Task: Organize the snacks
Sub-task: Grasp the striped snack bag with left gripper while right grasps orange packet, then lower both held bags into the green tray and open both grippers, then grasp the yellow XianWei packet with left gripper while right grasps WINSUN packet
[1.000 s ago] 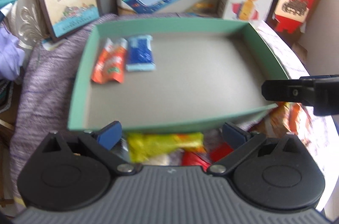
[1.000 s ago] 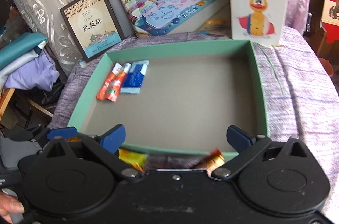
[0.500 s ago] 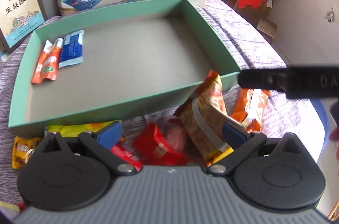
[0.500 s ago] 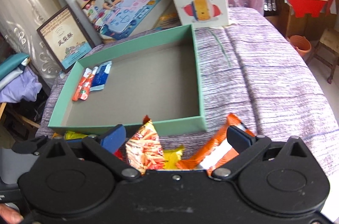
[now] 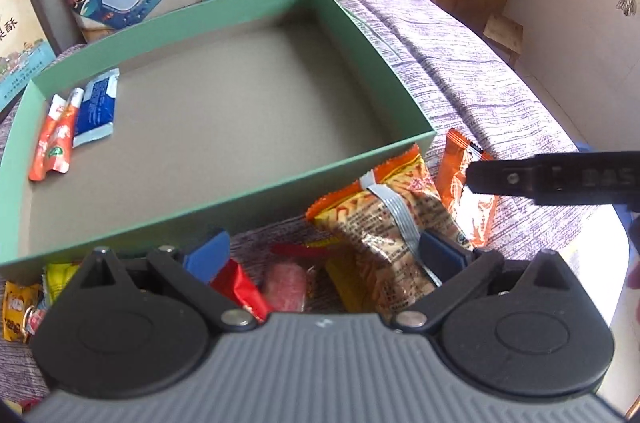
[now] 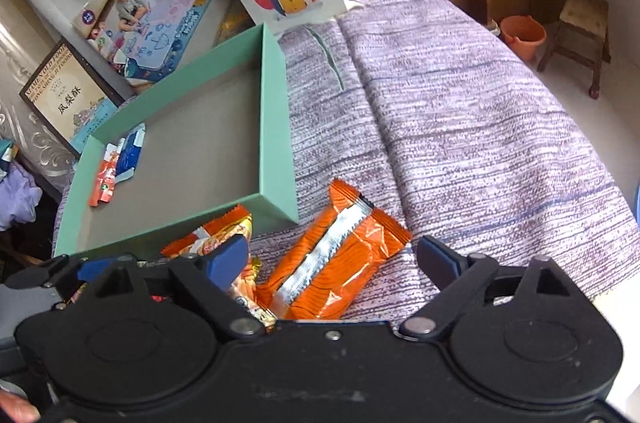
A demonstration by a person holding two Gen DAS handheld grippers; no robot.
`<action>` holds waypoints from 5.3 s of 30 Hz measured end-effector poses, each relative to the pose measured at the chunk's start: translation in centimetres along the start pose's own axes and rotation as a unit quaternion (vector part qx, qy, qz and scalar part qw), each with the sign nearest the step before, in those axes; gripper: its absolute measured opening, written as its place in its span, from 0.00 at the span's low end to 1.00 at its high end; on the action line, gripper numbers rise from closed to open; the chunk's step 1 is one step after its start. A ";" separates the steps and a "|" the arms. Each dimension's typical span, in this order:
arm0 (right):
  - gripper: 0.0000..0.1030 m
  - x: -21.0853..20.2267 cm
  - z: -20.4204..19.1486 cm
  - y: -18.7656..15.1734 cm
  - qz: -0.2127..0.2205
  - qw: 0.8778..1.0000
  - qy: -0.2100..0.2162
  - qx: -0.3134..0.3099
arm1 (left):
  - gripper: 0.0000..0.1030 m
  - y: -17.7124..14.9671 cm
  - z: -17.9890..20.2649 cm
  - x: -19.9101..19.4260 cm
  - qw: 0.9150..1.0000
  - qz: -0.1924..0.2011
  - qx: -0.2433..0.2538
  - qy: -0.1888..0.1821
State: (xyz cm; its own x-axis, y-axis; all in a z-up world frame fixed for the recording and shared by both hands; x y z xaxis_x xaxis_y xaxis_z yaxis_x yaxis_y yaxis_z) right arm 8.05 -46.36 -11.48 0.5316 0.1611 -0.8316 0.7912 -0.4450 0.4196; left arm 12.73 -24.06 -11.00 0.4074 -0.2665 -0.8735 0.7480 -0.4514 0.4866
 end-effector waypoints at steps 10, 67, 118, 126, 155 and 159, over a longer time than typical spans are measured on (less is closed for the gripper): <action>0.72 3.4 -0.8 -1.4 -0.004 0.999 -0.037 -0.034 | 1.00 0.1 1.7 0.6 1.000 -0.010 0.018 0.001; 0.46 3.4 -11.6 9.8 0.047 0.995 0.055 -0.072 | 0.31 10.1 -9.2 -0.6 0.996 0.071 -0.060 -0.010; 1.00 -4.8 -8.2 -0.5 0.031 0.997 0.054 -0.050 | 1.00 -3.0 -5.7 -5.4 0.998 0.039 -0.047 -0.019; 1.00 -5.6 -5.9 -4.2 0.011 0.998 0.053 -0.025 | 1.00 -6.7 -1.1 -5.8 0.998 0.026 0.023 -0.056; 1.00 -4.9 -2.5 -8.3 -0.015 0.997 0.064 0.028 | 0.44 -10.5 5.1 -5.2 0.985 0.000 0.153 -0.077; 1.00 -4.7 -2.6 -8.7 -0.020 0.997 0.065 0.028 | 0.50 -10.8 5.3 -5.4 0.984 -0.004 0.158 -0.082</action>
State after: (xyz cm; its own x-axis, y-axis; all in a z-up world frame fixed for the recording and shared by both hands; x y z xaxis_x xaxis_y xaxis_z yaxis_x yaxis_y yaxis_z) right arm -0.50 -40.92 -10.28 0.5379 0.2909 -0.7913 0.7964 -0.4833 0.3636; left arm -0.28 -22.28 -11.45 0.2927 -0.3845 -0.8755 0.5390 -0.6899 0.4832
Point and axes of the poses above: each gripper's, at about its wrist camera, not at the fingertips, and x roughly the way its jaws point, z to its right, y to its top, the point moved 8 cm from there along x, roughly the way its jaws point
